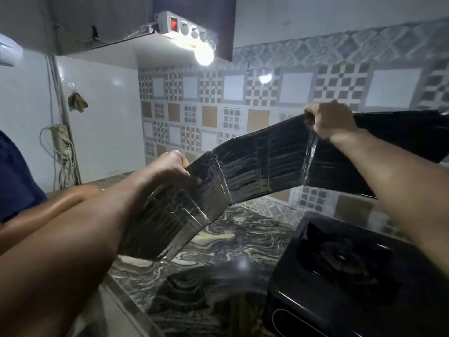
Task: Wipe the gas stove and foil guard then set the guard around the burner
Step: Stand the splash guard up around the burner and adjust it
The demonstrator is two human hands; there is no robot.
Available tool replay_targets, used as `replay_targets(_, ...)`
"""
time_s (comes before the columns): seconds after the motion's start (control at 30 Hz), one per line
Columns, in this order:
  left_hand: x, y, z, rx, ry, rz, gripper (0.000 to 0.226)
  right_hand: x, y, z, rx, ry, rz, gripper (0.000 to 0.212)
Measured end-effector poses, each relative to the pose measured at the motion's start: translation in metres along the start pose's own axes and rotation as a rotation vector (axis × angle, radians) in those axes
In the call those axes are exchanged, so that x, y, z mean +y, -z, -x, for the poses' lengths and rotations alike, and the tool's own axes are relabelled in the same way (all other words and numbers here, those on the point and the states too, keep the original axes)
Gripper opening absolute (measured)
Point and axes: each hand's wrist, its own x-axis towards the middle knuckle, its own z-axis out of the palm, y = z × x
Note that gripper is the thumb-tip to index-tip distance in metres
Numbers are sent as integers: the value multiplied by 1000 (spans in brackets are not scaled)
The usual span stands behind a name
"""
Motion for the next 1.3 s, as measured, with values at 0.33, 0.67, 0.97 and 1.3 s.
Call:
replay_targets(0.33,70,-70,-31,209,-224,-123,3,103,-17,23,7,-112,67,24)
replay_targets(0.67,132,-126,-70,197,-195,-137,16,167,-45,47,-33,-157,46,19)
replay_targets(0.97,179,-176,-102,142,-123,-89,28,221,-68,74,-106,-242,54,22)
replay_targets(1.3,232,-235,-139,-55,-92,111,33,295,-81,102,-223,-282,46,18)
